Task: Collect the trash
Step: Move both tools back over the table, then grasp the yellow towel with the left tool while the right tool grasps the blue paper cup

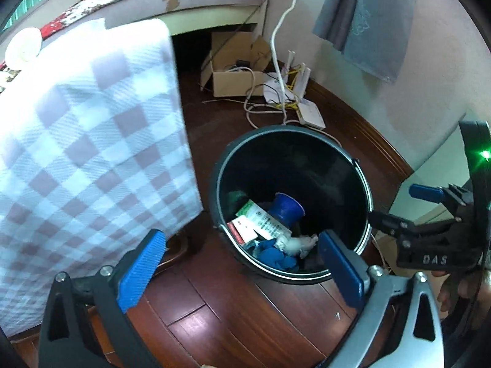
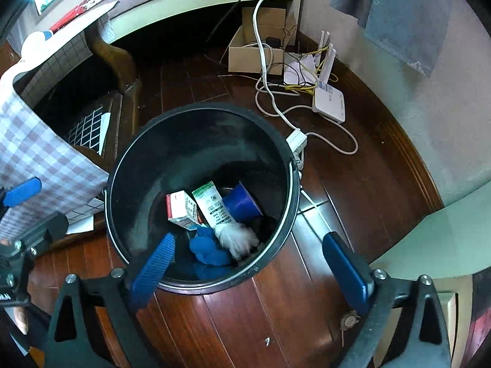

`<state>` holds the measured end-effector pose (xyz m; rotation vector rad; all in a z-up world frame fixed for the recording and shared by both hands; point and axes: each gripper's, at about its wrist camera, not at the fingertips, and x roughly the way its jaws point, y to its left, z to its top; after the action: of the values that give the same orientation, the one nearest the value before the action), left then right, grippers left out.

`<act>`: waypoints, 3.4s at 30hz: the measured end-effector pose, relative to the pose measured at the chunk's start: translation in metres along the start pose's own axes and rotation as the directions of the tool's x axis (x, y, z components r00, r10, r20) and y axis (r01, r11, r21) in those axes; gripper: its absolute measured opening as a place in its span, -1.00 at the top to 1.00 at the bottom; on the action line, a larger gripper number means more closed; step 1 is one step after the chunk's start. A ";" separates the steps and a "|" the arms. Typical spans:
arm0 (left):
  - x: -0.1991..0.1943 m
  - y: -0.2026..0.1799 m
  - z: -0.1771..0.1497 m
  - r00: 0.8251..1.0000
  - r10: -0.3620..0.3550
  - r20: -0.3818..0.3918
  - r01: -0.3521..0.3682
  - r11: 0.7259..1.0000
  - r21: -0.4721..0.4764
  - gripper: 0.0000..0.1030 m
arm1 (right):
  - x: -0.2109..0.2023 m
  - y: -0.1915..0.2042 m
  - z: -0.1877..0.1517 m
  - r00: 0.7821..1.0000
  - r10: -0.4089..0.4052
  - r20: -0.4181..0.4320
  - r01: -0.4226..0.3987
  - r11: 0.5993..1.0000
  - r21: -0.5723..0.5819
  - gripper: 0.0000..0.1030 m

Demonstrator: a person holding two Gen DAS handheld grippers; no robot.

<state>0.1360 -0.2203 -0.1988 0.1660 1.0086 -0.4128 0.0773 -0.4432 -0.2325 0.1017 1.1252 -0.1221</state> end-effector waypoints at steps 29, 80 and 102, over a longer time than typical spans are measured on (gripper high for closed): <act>-0.082 0.022 -0.008 0.988 0.055 0.144 -0.054 0.998 -0.009 -0.97 | -0.092 0.037 0.002 0.984 -0.034 0.172 0.042 0.998 -0.040 -0.97; -0.191 0.252 -0.028 0.900 0.367 0.235 -0.261 0.886 -0.384 -0.97 | -0.137 0.257 0.091 0.923 0.269 0.275 -0.154 0.914 -0.376 -0.97; -0.129 0.396 0.042 0.907 0.378 0.183 -0.221 0.800 -0.558 -0.75 | -0.063 0.360 0.228 0.924 0.279 0.263 -0.161 0.905 -0.393 -0.97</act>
<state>0.2716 0.1596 -0.0884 -0.2262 0.7547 0.1471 0.3071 -0.1173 -0.0711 -0.1199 0.7934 0.2715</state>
